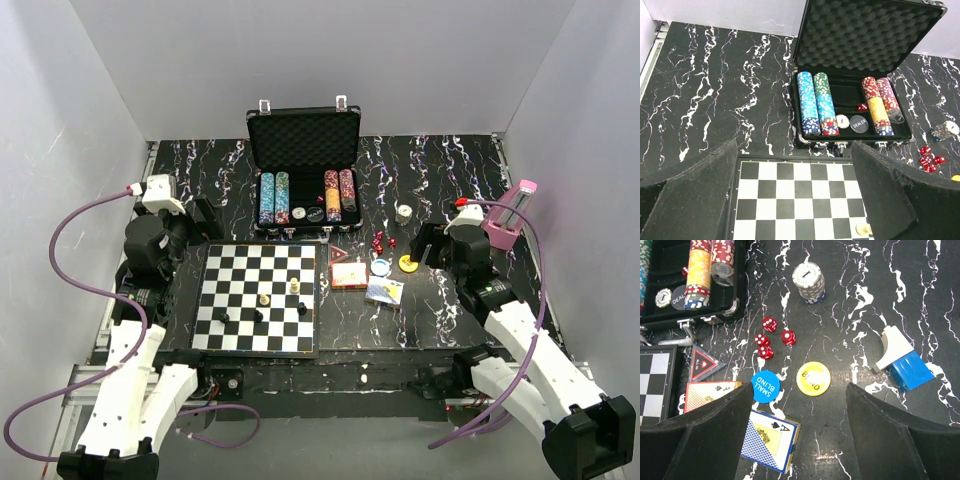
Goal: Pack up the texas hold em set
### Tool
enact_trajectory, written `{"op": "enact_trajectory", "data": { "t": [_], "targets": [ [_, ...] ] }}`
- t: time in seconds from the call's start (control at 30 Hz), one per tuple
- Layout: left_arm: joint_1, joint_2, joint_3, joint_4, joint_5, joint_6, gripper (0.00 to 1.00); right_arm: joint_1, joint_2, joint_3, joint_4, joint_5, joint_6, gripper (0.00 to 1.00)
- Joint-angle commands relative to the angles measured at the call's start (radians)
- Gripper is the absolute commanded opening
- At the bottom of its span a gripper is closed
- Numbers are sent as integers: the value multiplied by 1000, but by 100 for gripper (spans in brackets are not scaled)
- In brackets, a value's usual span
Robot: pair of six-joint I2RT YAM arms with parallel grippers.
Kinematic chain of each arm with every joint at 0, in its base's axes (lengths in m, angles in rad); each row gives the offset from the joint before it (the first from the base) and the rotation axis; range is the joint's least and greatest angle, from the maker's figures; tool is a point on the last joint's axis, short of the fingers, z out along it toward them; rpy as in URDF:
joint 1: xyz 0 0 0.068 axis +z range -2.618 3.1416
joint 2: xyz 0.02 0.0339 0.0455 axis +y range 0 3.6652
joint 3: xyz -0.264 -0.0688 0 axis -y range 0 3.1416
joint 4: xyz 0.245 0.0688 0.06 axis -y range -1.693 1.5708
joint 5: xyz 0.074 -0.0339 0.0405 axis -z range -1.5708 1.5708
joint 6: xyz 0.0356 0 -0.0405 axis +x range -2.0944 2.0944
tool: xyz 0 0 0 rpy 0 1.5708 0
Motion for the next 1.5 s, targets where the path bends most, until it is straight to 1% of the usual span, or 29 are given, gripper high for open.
{"op": "enact_trajectory", "data": {
  "t": [0.0,0.2,0.33,0.4,0.5,0.6,0.7,0.77,0.8,0.9,1.03,1.23,1.47],
  "targets": [
    [2,-1,-3,2,-34,-8,98,-1,-10,69,-40,30,-15,82],
    [2,8,-1,-7,-75,-8,98,-3,24,122,-103,25,-26,84],
    [-1,25,-3,5,-41,16,98,-1,44,158,-143,31,-34,84],
    [-10,49,14,5,-31,33,98,-4,65,202,-192,37,-40,84],
    [-27,140,101,-49,-32,39,98,-23,143,303,-306,25,-64,84],
    [-41,264,232,-118,-5,20,98,-50,237,395,-407,30,-87,83],
    [-50,319,273,-98,70,-19,98,-112,295,438,-421,-39,-101,83],
    [-57,338,264,-58,87,-20,98,-159,339,478,-421,-106,-103,82],
    [-59,343,254,-37,92,-20,98,-165,367,495,-426,-116,-104,81],
    [-59,343,214,-12,92,-2,98,-168,462,566,-449,-127,-119,79],
    [-73,309,154,-20,57,19,98,-168,608,661,-472,-177,-130,79],
    [-114,292,139,-26,32,38,98,-167,823,813,-502,-170,-135,80],
    [-156,303,132,-24,34,42,98,-165,955,918,-485,-202,-164,80]
  ]
}}
